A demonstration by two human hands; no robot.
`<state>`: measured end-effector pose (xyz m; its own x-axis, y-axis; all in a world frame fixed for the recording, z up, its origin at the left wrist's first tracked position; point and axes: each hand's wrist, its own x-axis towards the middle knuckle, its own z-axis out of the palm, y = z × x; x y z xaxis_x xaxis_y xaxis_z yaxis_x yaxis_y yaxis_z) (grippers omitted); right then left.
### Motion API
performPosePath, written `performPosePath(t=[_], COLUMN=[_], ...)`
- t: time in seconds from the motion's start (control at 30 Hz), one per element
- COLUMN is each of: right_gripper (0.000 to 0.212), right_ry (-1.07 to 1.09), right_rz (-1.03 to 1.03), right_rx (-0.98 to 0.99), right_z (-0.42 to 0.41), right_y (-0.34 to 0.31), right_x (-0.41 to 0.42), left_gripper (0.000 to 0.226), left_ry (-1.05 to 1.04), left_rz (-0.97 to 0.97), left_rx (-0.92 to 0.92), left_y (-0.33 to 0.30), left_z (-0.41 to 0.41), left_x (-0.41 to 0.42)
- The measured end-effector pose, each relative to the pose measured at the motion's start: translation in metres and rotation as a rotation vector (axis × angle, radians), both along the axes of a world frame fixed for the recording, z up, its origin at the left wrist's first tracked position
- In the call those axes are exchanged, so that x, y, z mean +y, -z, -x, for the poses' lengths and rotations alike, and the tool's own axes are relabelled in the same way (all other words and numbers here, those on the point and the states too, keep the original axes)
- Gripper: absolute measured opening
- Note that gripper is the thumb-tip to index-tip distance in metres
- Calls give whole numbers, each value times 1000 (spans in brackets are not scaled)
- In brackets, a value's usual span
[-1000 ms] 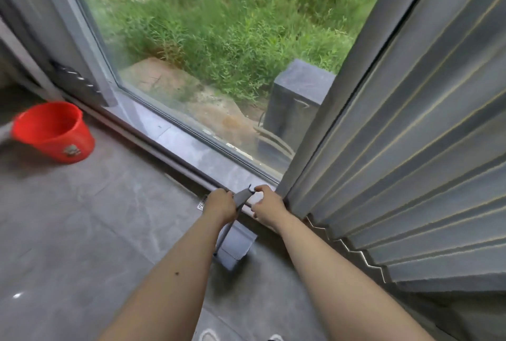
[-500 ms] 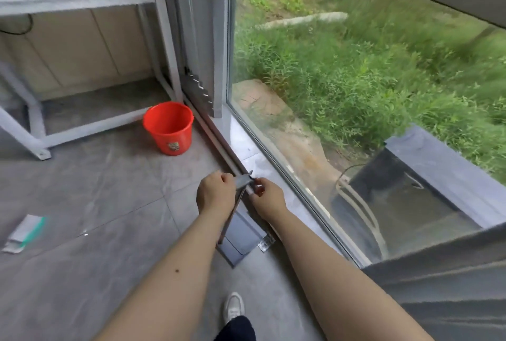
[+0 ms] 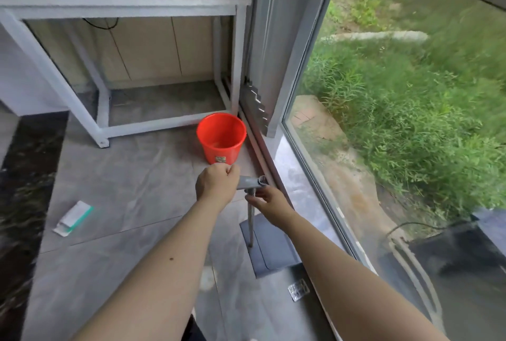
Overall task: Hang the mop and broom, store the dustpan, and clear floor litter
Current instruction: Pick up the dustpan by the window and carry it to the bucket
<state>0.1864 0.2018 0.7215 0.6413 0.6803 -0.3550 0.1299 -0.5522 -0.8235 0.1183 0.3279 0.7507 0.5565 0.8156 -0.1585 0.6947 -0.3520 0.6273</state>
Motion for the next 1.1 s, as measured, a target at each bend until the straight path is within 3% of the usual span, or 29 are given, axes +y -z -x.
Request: performPosePath(t=[0.1, 0.2, 0.4, 0.63, 0.77, 1.1], right_gripper=[24, 37, 26, 17, 30, 35], right_ry=[-35, 13, 84, 99, 92, 140], right_rz=[87, 202, 270, 402, 467, 607], right_rx=[-68, -185, -282, -403, -470, -327], right_z=[-9, -26, -53, -97, -134, -248], right_y=[5, 7, 15, 35, 58, 121], right_x=[47, 88, 157, 229, 265, 359], left_gripper=[44, 40, 24, 21, 24, 24], left_ry=[37, 82, 74, 71, 92, 199], left_rz=[57, 168, 256, 200, 198, 253], left_rx=[-32, -148, -227, -170, -115, 91], left_y=[4, 10, 23, 46, 67, 137], left_z=[-17, -41, -76, -125, -163, -274], left_x=[46, 88, 168, 243, 282, 374])
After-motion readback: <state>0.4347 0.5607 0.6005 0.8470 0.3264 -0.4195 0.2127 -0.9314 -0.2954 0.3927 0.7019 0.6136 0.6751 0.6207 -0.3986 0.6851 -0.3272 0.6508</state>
